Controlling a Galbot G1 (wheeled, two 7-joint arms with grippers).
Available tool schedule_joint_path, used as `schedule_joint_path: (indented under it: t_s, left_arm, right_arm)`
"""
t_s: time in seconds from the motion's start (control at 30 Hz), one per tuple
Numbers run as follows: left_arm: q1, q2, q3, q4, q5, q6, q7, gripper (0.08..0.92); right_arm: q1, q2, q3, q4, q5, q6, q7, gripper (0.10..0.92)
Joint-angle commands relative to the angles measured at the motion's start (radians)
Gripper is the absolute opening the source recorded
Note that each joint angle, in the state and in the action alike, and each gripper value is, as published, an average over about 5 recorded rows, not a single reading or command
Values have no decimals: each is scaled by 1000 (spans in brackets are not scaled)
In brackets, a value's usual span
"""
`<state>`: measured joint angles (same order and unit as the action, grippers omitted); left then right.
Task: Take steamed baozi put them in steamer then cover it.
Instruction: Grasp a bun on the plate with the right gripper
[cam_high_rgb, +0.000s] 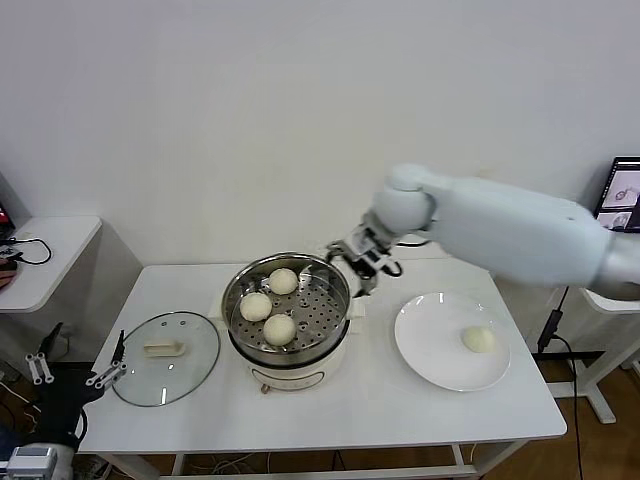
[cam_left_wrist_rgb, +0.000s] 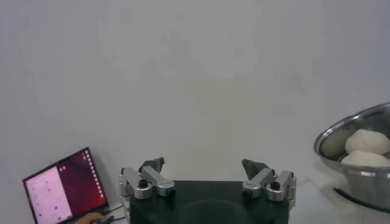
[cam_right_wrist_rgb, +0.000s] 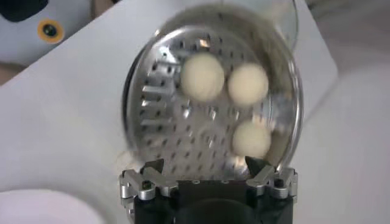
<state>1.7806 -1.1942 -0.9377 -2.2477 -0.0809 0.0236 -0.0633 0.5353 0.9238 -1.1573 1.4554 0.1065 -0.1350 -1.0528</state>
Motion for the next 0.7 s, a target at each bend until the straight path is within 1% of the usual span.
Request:
schedule_joint_path:
  t_s: [0.03, 0.17, 0.33, 0.43, 0.7]
  left_arm:
    - [-7, 6, 15, 3, 2, 1, 1, 823]
    - [-9, 7, 23, 7, 3, 1, 1, 823]
    - [-7, 2, 41, 11, 14, 1, 1, 823]
    - [-5, -1, 46, 4, 18, 3, 2, 823]
    - [4, -2, 39, 0, 20, 5, 3, 823]
  right_arm:
    - [-144, -338, 88, 28, -63, -118, -19, 823]
    - [-250, -400, 178, 10, -132, -114, -23, 823]
    - [-419, -431, 315, -25, -222, -99, -20, 822]
    - [-514, -431, 378, -54, -288, -81, -15, 823]
    - [-656, -384, 511, -151, -386, -57, -11, 823]
